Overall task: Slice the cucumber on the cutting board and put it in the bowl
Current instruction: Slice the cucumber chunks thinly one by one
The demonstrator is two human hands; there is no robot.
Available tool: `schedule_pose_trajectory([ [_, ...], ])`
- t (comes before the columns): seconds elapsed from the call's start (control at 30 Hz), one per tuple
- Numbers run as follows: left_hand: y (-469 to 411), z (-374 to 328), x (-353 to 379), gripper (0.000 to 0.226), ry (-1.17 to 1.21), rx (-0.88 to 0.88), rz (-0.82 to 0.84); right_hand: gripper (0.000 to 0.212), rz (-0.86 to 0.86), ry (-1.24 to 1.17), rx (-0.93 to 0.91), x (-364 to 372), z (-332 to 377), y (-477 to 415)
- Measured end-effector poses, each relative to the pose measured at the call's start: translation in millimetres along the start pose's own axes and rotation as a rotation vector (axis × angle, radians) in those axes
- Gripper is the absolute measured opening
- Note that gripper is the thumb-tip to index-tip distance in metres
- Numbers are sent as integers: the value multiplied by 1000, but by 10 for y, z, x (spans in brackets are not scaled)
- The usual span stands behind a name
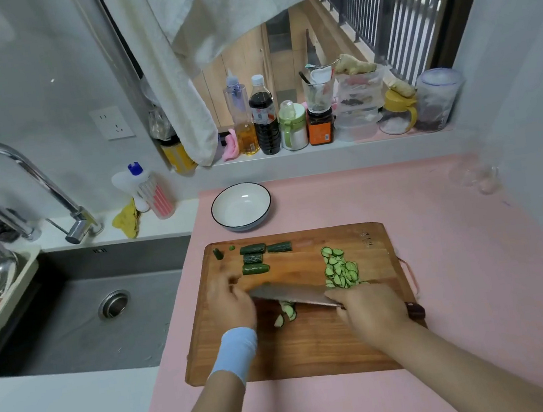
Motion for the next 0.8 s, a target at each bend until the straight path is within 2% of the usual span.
schedule_pose_trajectory([
  [0.07,99,250,6,26,-81,-209,40,34,-13,-110,98,-25,-67,45],
  [0.17,326,524,381,27,-251,-352,363,35,-7,-302,219,20,-109,73],
  [0.27,539,475,693,31,-311,-350,513,33,-22,-454,283,103,-137,100],
  [0.37,626,291,927,37,-223,-373,578,24,-5,-546,340,201,-174,132],
  [0.47,578,348,1053,32,72,-559,559,30,21,-679,396,255,-173,175],
  [0.53,513,451,954,39,195,-621,480,30,59,-740,417,303,-133,213],
  [0.67,331,671,589,45,139,-556,299,26,124,-789,440,468,57,249],
  [0.8,314,683,497,43,66,-502,280,26,175,-809,410,629,301,223],
])
Point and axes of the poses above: each hand's wrist, its own y-axis away from the middle knuckle, its own x-axis out of the palm, z = x × y, the point moved 7 cm from there along -y, towards the middle knuckle, and after that the axes turned 2 degrees about x, right-handed, at the moved point
